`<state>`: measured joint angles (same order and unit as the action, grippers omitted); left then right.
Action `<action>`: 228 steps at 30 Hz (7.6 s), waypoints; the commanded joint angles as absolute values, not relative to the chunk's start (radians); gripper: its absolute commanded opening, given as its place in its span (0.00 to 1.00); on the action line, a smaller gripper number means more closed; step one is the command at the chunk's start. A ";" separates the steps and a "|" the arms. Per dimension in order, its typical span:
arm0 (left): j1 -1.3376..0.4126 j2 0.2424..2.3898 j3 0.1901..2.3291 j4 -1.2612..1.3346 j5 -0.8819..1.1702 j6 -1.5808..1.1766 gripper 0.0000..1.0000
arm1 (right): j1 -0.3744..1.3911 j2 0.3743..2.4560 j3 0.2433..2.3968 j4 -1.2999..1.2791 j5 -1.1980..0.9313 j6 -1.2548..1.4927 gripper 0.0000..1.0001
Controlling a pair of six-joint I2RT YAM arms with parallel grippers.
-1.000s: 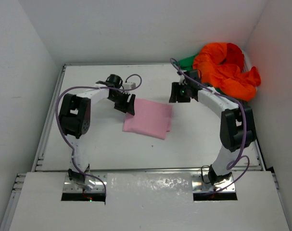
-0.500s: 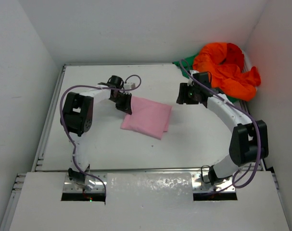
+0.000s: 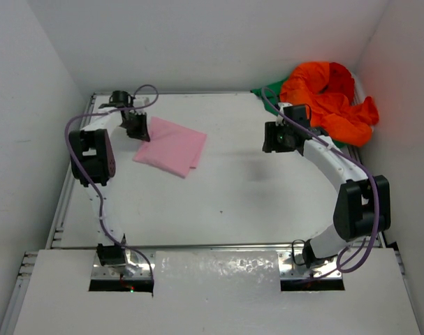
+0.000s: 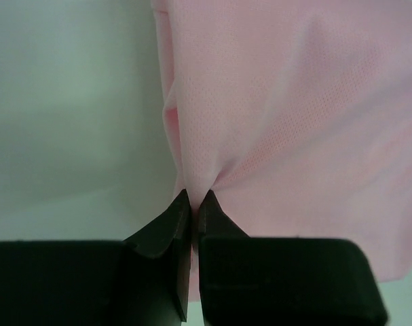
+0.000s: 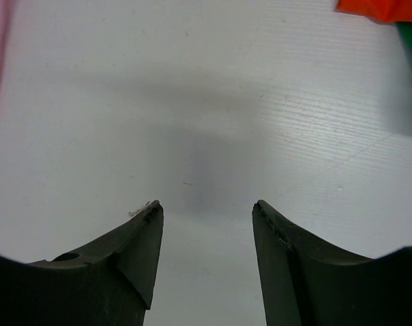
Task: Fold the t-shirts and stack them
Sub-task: Put the neatly folded tshirt into the corner of the board with the left arm, then grab crumpled tshirt from bin with the right arm, then move the tshirt to the center of the board, then flatten out the tshirt
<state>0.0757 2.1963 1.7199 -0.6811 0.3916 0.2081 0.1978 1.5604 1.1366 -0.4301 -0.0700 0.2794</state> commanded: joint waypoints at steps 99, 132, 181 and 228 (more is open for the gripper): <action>0.264 2.042 2.037 -0.626 0.308 0.252 0.79 | -0.244 1.465 2.003 -0.261 -0.153 0.236 0.00; 0.264 1.741 1.783 -0.695 0.374 0.342 0.79 | 0.248 2.135 2.173 -0.355 -0.407 0.463 0.99; 0.368 1.474 1.394 -0.649 0.397 0.368 0.79 | 1.149 1.968 1.532 -0.511 -0.063 0.023 0.00; -0.241 2.176 1.776 -0.597 0.218 0.269 0.58 | 0.193 1.381 0.431 0.316 -0.443 0.670 0.00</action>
<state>-0.2371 2.0850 1.6642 -0.6342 0.2646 0.3454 0.1921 1.3846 0.4301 0.2325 -0.4286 0.6884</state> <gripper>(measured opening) 0.588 0.002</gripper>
